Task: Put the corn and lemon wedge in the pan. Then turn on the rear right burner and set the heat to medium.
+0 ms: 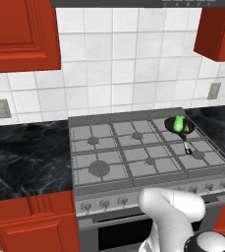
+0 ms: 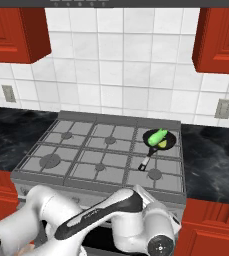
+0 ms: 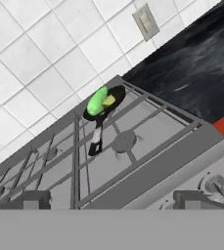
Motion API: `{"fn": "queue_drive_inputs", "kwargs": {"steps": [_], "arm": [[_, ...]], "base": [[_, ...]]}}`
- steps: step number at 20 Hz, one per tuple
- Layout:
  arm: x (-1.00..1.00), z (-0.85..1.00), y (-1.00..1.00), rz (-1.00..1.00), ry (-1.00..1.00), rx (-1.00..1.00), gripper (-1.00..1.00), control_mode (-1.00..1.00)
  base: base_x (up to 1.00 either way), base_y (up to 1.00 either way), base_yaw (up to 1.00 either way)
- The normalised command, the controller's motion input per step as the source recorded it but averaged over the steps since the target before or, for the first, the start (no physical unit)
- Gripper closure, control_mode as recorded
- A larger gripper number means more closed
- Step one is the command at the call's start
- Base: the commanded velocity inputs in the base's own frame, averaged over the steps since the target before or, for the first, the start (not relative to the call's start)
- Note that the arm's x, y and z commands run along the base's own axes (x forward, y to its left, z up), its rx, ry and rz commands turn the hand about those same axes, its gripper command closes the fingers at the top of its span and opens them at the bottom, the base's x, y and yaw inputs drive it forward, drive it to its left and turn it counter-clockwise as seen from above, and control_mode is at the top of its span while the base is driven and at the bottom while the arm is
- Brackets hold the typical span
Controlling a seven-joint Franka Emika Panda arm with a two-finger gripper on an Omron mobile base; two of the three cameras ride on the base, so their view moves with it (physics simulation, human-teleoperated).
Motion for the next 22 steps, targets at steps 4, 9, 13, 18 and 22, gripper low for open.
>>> {"fn": "queue_drive_inputs", "kwargs": {"steps": [4, 9, 13, 18, 22], "arm": [[-0.23, -0.15, 0.00, 0.05, -0.17, 0.00, -1.00, -1.00], [-0.39, -0.03, 0.00, 0.10, -0.11, 0.00, -1.00, -1.00], [-0.28, -0.21, 0.00, 0.04, -0.09, -0.04, -1.00, -1.00], [-0.14, -0.08, 0.24, 0.00, -0.04, -0.11, -1.00, -1.00], [0.16, 0.00, 0.62, -0.10, 0.11, -0.27, -1.00, -1.00]], "base": [[0.00, 0.00, 0.00], [0.00, 0.00, 0.00], [0.00, 0.00, 0.00], [0.00, 0.00, 0.00], [0.00, 0.00, 0.00]]}}
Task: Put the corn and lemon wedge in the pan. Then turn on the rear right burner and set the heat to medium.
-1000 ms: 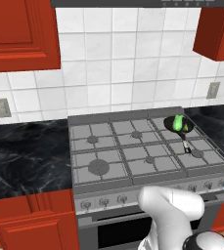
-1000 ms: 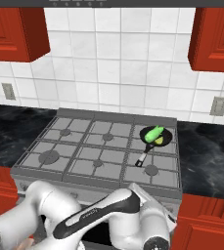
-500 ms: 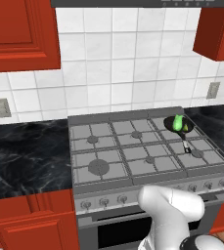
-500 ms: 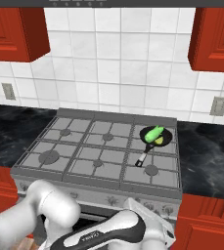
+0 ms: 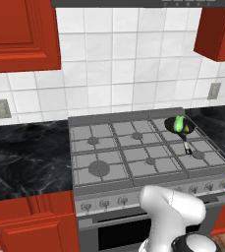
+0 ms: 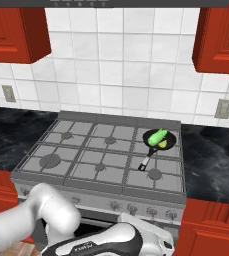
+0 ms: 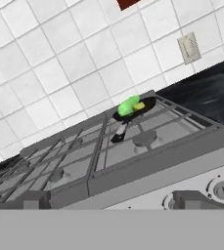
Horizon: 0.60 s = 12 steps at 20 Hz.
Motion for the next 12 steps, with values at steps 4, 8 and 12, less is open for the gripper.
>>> {"fn": "queue_drive_inputs", "kwargs": {"steps": [4, 8, 12], "arm": [[0.25, -0.04, 0.45, -0.16, 0.09, -0.33, -1.00, -1.00], [0.03, -0.30, 0.07, -0.16, 0.00, -0.21, -1.00, -1.00], [0.03, -0.37, 0.00, -0.12, 0.00, -0.11, -1.00, -1.00]], "base": [[0.00, 0.00, 0.00], [0.00, 0.00, 0.00], [0.00, 0.00, 0.00]]}}
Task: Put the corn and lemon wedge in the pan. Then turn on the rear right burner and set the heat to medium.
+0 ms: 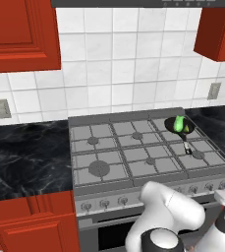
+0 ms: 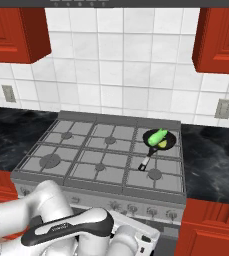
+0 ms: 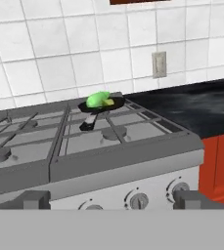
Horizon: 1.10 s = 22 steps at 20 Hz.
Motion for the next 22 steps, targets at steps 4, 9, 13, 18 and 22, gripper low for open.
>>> {"fn": "queue_drive_inputs", "kwargs": {"steps": [4, 9, 13, 18, 22], "arm": [[0.00, -0.33, 0.00, -0.02, 0.00, -0.09, -1.00, -1.00], [0.04, -0.06, -0.01, 0.02, 0.00, -0.08, -1.00, -1.00], [0.00, 0.00, -0.23, 0.12, -0.06, -0.06, -1.00, -1.00], [0.00, 0.00, -0.26, 0.22, -0.09, -0.02, -1.00, -1.00], [0.00, -0.10, -0.18, 0.29, -0.03, 0.00, -1.00, -1.00]], "base": [[0.00, 0.00, 0.00], [0.00, 0.00, 0.00], [0.00, 0.00, 0.00], [0.00, 0.00, 0.00], [0.00, 0.00, 0.00]]}}
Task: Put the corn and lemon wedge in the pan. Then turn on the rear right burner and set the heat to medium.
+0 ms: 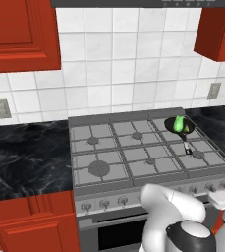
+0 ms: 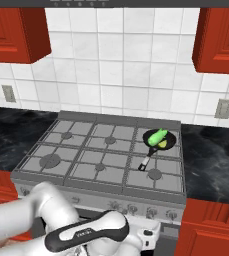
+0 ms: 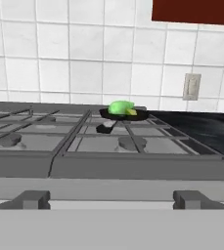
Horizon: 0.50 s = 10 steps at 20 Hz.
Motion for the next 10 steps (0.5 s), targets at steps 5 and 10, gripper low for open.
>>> {"fn": "queue_drive_inputs", "kwargs": {"steps": [5, 10], "arm": [[-0.02, -0.11, -0.10, 0.25, 0.00, 0.00, -1.00, -1.00], [0.00, -0.15, -0.03, 0.07, -0.01, 0.00, -1.00, -1.00]], "base": [[0.00, 0.00, 0.00], [0.00, 0.00, 0.00]]}}
